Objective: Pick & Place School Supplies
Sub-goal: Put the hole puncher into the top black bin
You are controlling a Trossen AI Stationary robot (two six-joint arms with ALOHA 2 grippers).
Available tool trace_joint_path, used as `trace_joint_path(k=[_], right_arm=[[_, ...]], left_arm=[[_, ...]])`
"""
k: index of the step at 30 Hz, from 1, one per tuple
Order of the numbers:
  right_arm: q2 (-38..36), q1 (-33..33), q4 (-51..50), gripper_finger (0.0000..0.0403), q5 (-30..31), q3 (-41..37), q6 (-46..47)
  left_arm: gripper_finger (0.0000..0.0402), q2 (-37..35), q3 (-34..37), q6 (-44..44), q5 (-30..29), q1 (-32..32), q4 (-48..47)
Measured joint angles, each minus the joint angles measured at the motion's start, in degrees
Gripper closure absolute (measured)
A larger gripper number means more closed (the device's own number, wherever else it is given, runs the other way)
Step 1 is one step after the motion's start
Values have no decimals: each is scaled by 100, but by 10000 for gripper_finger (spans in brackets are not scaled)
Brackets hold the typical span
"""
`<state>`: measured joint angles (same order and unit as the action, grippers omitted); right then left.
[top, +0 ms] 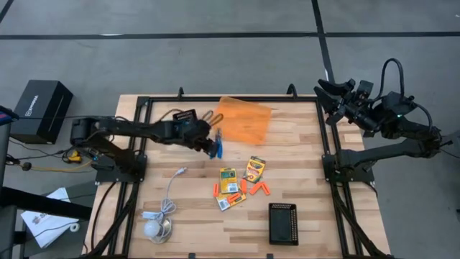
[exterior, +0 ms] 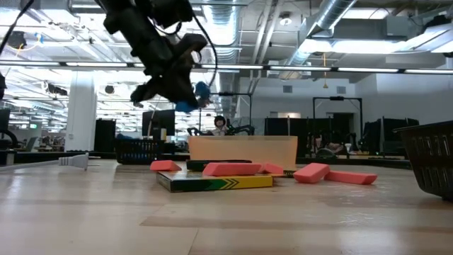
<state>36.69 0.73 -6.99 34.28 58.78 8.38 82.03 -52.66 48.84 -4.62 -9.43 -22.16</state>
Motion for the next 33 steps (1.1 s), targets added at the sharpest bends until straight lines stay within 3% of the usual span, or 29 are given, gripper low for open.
trace_joint_path(k=[9, 23, 33], right_arm=[[0, 0, 16, 205, -2, 0, 2], [0, 0, 21, 205, 2, 0, 17], [0, 0, 20, 205, 7, 0, 17]], left_arm=[[363, -454, -2, -614, -328, -1118, -1489], [366, -427, -4, -1676, -288, -2565, -1686], [366, -369, 242, -1831, -75, -2852, -1715]])
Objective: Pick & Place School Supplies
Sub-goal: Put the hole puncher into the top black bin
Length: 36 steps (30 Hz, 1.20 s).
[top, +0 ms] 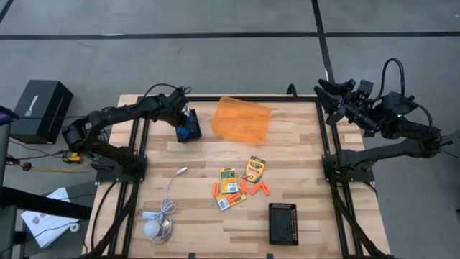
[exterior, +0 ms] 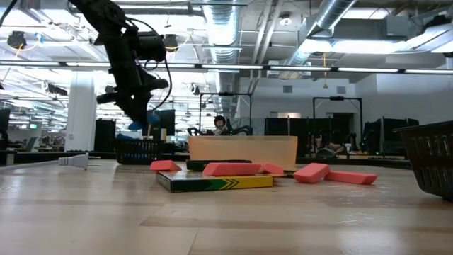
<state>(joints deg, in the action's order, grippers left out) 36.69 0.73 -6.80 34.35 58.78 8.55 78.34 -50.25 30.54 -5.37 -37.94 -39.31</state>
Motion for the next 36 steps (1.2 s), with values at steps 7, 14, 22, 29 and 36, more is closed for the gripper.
trace_joint_path(k=[7, 14, 22, 29, 36], right_arm=[[0, 0, -1, 205, 2, 0, 0], [0, -1, -1, 205, 4, 0, 1], [0, -1, -1, 205, 9, 0, 1], [0, -1, -1, 205, 15, 0, 1], [0, -1, -1, 205, 15, 0, 1]], left_arm=[[366, 29, 554, 184, 103, 38, 233], [360, 40, 637, 249, 101, 22, 450], [349, 77, 676, 263, 148, -31, 495], [288, 69, 670, 287, 278, -29, 701], [249, 69, 665, 217, 250, -29, 715]])
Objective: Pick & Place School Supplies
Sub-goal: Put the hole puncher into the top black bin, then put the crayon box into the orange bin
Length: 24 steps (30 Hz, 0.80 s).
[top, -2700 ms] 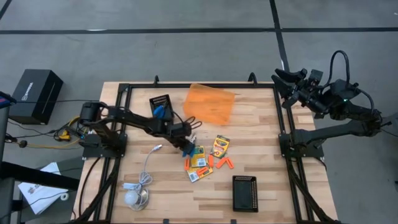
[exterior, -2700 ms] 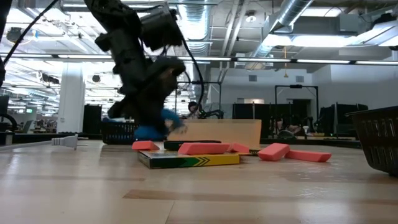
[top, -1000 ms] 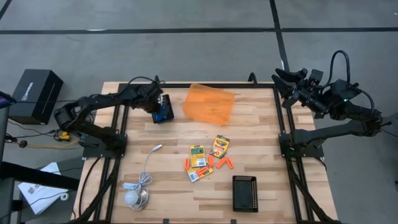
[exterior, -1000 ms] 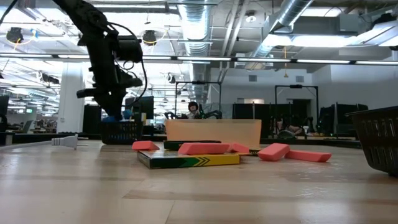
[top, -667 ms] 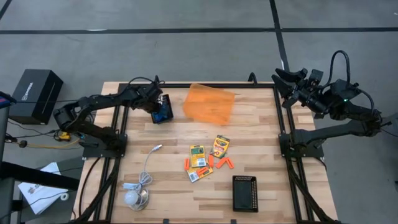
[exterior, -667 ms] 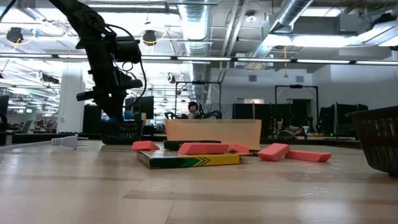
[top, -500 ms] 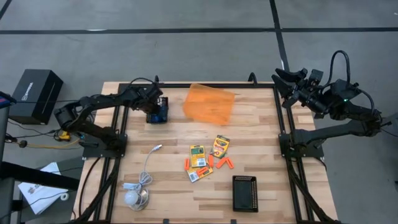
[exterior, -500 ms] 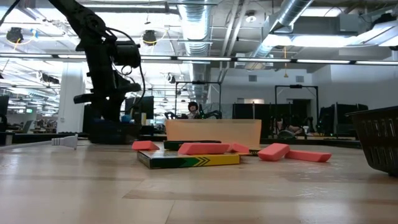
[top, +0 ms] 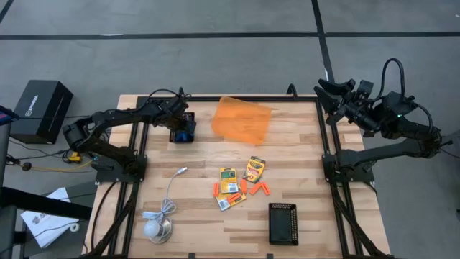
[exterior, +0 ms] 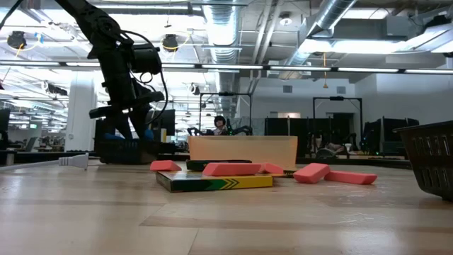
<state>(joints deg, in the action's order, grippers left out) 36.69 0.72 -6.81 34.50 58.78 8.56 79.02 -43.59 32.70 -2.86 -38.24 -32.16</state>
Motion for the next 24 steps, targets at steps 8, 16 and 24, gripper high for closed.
trace_joint_path(k=[8, 16, 24], right_arm=[[0, -1, 0, 205, 0, 0, 0], [0, 1, -2, 205, 2, 0, -2], [0, -1, -2, 205, 2, 0, -15]], left_arm=[[243, -14, -9, -75, -8, -9, 49], [243, -656, -20, -50, 121, -3, 690], [243, -1562, -21, 399, 455, 53, 719]])
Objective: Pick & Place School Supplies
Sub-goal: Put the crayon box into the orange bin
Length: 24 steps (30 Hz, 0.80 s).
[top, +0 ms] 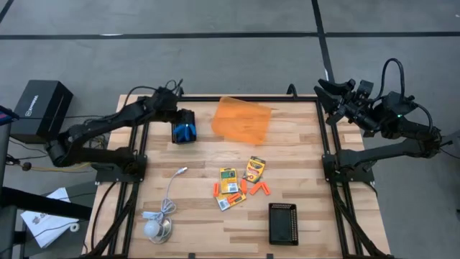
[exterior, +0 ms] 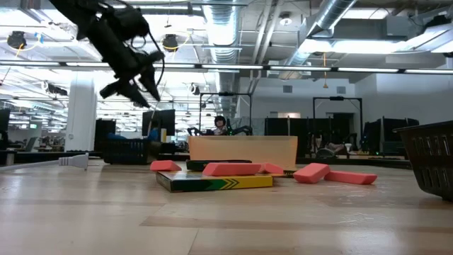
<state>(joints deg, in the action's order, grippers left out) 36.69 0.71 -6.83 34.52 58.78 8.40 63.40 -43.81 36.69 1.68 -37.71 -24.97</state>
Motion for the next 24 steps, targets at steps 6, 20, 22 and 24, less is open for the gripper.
trace_joint_path(k=[6, 20, 22, 24], right_arm=[[2, 2, -146, 205, -15, 0, 30], [239, 131, -996, 230, -702, 2, 1359], [416, 198, -1057, 233, -833, 2, 1417], [572, 254, -1183, 236, -920, 2, 1535]], left_arm=[[243, -398, 4, 447, 686, 850, 1529], [243, 906, 2, 927, 1082, 3042, 5136], [243, 1154, 2, 940, 1168, 3103, 5233], [243, 1378, 2, 892, 1234, 3135, 5242]])
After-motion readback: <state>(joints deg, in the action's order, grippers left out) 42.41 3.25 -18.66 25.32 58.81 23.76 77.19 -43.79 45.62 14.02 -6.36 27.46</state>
